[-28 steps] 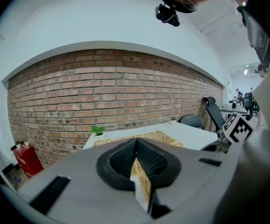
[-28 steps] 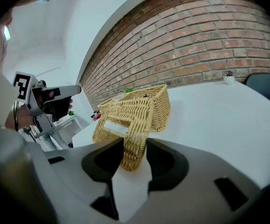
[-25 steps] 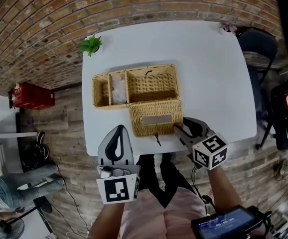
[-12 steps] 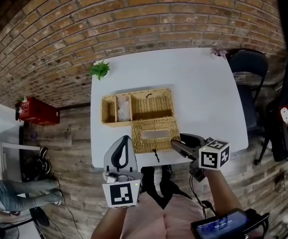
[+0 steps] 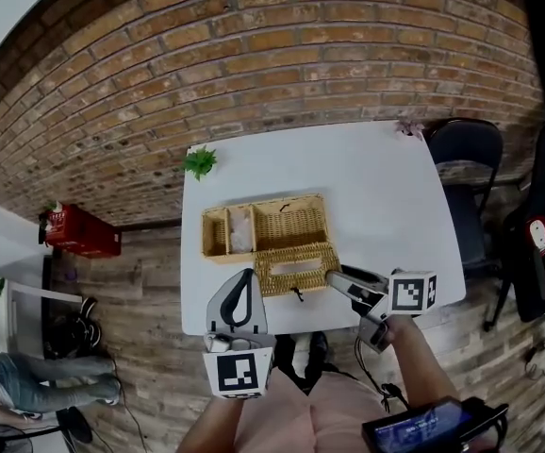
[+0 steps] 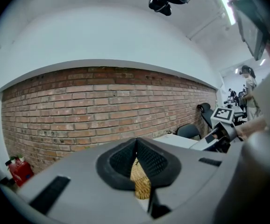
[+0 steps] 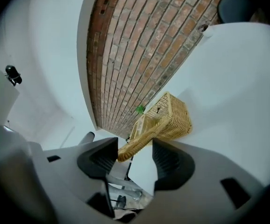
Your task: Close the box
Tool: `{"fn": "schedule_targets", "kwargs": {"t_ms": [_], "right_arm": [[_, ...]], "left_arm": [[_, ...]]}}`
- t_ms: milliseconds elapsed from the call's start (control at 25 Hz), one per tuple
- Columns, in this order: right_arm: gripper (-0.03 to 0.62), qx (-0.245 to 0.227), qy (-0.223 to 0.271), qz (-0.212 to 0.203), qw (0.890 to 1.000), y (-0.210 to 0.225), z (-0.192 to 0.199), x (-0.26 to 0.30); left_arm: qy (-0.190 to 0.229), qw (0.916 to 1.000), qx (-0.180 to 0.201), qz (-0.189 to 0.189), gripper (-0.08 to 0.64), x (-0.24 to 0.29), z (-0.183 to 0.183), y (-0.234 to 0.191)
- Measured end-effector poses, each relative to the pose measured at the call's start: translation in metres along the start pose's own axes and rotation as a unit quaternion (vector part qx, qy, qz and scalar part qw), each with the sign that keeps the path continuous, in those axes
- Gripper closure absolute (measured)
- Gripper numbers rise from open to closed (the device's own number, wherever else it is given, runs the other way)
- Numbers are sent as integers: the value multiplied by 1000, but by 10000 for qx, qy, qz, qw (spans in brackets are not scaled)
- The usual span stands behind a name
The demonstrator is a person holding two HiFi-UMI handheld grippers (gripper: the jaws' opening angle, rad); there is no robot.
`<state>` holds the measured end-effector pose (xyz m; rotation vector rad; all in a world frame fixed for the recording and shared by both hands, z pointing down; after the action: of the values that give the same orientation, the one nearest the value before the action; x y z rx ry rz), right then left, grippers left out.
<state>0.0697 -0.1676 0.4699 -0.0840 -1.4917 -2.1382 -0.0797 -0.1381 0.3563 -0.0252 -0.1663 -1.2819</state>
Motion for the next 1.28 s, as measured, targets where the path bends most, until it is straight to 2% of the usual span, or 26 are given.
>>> {"fn": "schedule_targets", "kwargs": {"t_ms": [160, 280, 360, 600, 960, 1280], "right_arm": [[357, 558, 224, -84, 9982, -2, -20, 0], [345, 653, 343, -246, 9970, -10, -32, 4], [321, 615, 381, -318, 9969, -16, -38, 6], [310, 521, 567, -302, 9966, -18, -54, 10], [307, 401, 869, -246, 9951, -20, -60, 11], [305, 314, 1123, -109, 9931, -21, -74, 19]], "left_arm": [[9, 9999, 50, 125, 549, 5, 1, 5], [15, 9998, 75, 203, 549, 8, 3, 8], [-2, 9997, 59, 250, 549, 10, 5, 9], [-233, 9983, -241, 481, 549, 19, 22, 12], [-332, 9968, 39, 728, 549, 31, 31, 16], [-488, 9946, 15, 915, 549, 38, 40, 12]]}}
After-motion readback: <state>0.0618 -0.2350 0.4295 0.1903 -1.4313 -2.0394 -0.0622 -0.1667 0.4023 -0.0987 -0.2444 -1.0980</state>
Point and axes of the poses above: the fingertips, and each gripper's own axes: x forward along the fingers, y to its right, z out of its underside, the point moved 1 cm from there along -x, backward along the fingers, and after that the axes turned 7 degrees about z, right-handed, at the moved point
